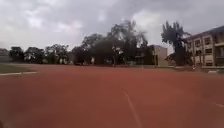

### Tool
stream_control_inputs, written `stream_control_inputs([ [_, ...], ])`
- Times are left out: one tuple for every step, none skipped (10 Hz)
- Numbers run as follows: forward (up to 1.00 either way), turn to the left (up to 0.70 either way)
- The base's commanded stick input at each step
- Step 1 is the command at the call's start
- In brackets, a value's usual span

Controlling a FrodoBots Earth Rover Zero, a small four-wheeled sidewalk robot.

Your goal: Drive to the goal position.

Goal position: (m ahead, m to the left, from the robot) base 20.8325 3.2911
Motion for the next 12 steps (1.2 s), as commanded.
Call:
stream_control_inputs([
  [0.45, 0.00],
  [0.45, 0.00],
  [0.45, 0.00],
  [0.45, 0.00],
  [0.45, 0.00],
  [0.45, 0.00],
  [0.45, 0.00],
  [0.45, 0.00],
  [0.45, 0.00],
  [0.45, 0.00],
  [0.45, 0.00],
  [0.45, 0.00],
])
